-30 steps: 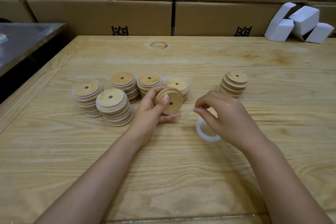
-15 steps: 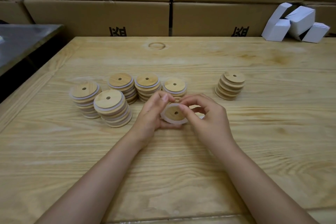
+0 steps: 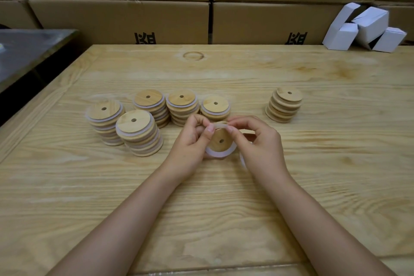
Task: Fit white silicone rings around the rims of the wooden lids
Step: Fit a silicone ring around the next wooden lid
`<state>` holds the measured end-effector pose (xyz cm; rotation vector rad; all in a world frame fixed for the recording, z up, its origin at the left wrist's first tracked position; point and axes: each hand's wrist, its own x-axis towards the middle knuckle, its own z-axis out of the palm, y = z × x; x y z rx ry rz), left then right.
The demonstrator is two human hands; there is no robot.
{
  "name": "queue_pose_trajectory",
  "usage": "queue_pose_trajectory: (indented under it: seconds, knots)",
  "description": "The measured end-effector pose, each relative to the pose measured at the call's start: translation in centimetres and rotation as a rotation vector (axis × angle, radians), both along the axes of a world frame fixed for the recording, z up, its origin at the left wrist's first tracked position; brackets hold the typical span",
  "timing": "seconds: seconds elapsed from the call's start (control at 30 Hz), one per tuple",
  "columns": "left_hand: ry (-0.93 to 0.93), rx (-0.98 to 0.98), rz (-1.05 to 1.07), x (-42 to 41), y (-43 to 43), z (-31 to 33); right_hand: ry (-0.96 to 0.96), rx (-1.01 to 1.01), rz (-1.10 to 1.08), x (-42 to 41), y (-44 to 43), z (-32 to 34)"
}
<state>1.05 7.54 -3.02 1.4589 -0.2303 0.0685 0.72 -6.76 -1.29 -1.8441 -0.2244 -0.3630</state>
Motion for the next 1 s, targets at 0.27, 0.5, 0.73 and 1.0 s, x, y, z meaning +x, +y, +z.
queue_pose_trajectory:
  seconds: [0.27,0.5,0.73,1.0]
  knots:
    - [-0.002,0.035,0.067,0.1,0.0,-0.1,0.054,0.115,-0.017,0.6,-0.3,-0.3]
    - [0.031,-0.005,0.124,0.0,-0.2,0.5,0.066,0.166,-0.012,0.8,-0.4,-0.3]
    - [0.028,-0.005,0.134,-0.1,-0.3,0.7,0.040,0.144,-0.020,0.9,-0.3,-0.5]
    - [0.047,0.028,0.091,0.3,0.0,0.2,0.070,0.153,-0.031,1.3,-0.9,-0.8]
